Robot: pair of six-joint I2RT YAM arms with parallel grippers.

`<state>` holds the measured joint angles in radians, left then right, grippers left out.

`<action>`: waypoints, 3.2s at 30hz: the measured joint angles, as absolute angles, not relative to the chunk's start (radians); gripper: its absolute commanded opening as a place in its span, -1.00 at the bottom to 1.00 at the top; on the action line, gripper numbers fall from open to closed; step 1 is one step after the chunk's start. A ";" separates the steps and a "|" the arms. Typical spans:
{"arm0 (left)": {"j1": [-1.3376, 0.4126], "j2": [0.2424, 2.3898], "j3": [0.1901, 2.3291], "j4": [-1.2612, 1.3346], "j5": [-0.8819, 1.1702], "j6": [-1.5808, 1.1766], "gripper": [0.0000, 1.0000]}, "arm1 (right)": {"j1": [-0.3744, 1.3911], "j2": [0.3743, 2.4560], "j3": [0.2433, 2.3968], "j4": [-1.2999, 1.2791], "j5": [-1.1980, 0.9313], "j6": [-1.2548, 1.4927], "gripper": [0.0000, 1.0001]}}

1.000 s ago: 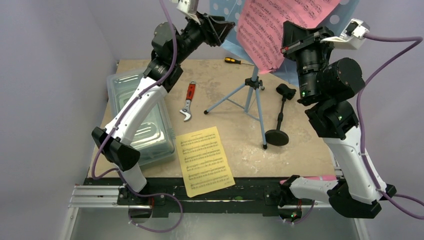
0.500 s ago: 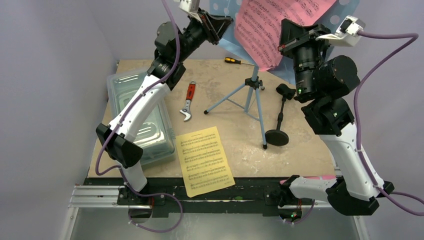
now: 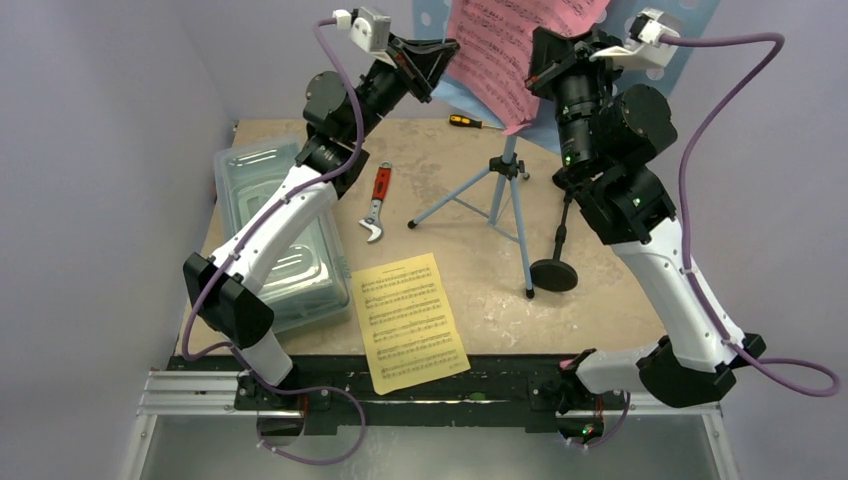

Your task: Set up the instrument practice props

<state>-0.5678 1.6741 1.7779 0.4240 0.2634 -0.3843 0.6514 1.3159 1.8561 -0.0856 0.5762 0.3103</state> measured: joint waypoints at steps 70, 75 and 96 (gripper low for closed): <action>-0.561 1.241 1.374 -0.001 0.112 -0.276 0.41 | 0.693 1.295 2.038 -0.404 0.336 -0.035 0.96; -0.561 1.201 1.252 -0.022 0.079 -0.248 0.43 | 0.688 1.093 1.776 -0.406 0.060 0.006 0.96; -0.564 1.340 1.031 0.009 0.002 -0.466 0.28 | 0.728 1.028 0.513 0.000 -0.211 0.599 0.97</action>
